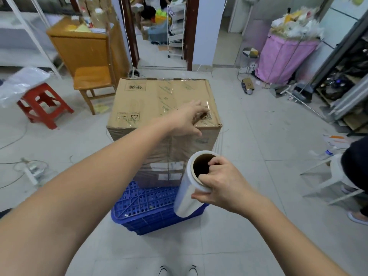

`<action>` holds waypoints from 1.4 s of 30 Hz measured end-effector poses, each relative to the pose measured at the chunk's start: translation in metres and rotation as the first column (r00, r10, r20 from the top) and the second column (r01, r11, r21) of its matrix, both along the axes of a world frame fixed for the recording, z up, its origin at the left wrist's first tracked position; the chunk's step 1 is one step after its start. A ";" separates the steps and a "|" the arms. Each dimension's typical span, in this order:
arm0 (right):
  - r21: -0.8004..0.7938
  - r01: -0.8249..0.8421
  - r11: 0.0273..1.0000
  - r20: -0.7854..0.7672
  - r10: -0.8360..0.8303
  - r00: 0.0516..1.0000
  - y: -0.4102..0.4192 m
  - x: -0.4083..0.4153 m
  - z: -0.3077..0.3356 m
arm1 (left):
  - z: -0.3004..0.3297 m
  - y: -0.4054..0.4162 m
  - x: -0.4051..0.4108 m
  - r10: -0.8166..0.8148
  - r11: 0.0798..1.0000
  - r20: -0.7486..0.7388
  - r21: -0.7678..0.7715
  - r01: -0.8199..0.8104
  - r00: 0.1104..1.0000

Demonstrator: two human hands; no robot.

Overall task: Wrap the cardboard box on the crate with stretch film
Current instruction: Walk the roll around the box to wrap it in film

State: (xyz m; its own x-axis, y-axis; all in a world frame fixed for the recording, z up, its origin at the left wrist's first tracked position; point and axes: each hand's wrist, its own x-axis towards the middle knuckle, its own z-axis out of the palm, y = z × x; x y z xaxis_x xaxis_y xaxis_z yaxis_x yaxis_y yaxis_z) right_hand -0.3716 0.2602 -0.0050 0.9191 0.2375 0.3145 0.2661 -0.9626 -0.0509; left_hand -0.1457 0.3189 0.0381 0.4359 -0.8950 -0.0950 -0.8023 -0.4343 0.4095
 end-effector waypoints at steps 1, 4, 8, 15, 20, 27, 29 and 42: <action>-0.010 -0.006 1.000 0.000 0.006 1.000 0.001 0.000 0.000 | 0.001 0.007 0.007 -0.011 1.000 0.014 0.024 0.010 1.000; -0.027 -0.012 1.000 -0.003 0.012 1.000 0.002 0.002 -0.001 | 0.005 0.034 0.026 -0.013 0.997 0.088 0.073 0.007 0.996; -0.062 -0.002 0.998 -0.037 0.000 0.999 0.001 0.007 0.001 | 0.009 0.077 0.038 -0.098 0.983 0.260 0.179 0.052 0.961; -0.111 0.144 0.983 -0.252 -0.168 0.953 0.021 0.005 0.014 | 0.002 0.125 0.059 -0.127 0.977 0.309 0.201 0.066 0.943; -0.177 0.316 0.932 -0.300 -0.357 0.884 0.046 0.005 0.026 | -0.004 0.151 0.079 -0.191 0.974 0.350 0.183 0.133 0.917; -0.023 0.675 0.737 -0.016 -0.676 0.737 0.077 0.034 0.011 | -0.030 0.156 0.090 -0.188 0.982 0.447 0.097 0.162 0.874; 0.049 0.688 0.724 -0.008 -0.688 0.725 0.079 0.036 0.007 | -0.037 0.156 0.092 -0.180 0.984 0.491 0.080 0.162 0.852; 0.041 0.478 0.878 -0.023 -0.477 0.878 0.128 0.056 0.006 | -0.042 0.152 0.089 -0.149 0.988 0.489 0.029 0.155 0.859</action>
